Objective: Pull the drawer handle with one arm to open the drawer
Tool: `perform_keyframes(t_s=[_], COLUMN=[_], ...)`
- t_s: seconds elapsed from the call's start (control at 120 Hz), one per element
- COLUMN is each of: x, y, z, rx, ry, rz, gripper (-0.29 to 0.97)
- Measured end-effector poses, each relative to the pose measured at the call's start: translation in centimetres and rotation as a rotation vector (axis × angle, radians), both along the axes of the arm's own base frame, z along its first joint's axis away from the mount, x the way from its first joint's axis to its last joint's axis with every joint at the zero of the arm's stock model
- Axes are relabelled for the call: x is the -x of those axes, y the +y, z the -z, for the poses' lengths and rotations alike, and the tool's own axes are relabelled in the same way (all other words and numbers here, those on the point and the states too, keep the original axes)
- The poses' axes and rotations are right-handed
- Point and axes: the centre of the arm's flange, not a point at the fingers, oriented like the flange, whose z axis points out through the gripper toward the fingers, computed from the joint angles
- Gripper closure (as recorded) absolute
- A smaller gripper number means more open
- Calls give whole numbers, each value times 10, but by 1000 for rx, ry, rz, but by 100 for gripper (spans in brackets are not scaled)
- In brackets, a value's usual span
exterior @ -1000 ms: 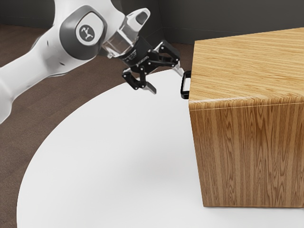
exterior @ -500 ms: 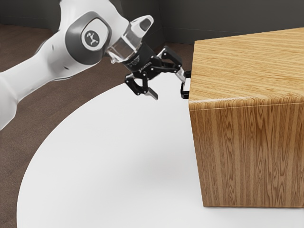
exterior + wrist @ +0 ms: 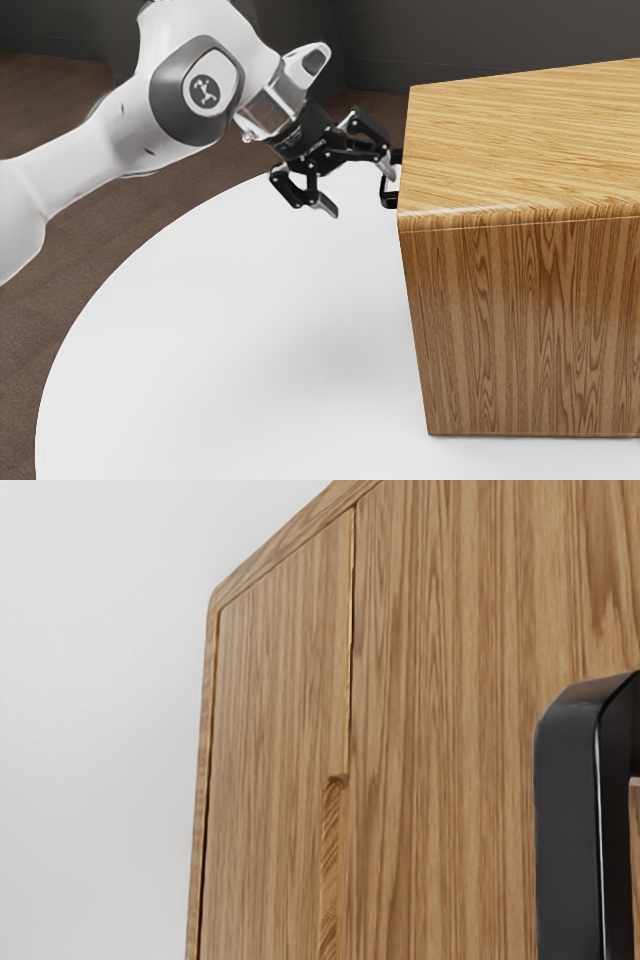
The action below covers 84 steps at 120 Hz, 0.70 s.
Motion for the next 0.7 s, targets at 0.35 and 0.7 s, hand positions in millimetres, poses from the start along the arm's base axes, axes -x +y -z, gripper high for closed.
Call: perform_keyframes(t_s=[0.35,0.7], x=[11,33], y=[21,57], z=[5,6], rx=[9,26], ry=[17,33], rz=[-33,-86], gripper=[0,0])
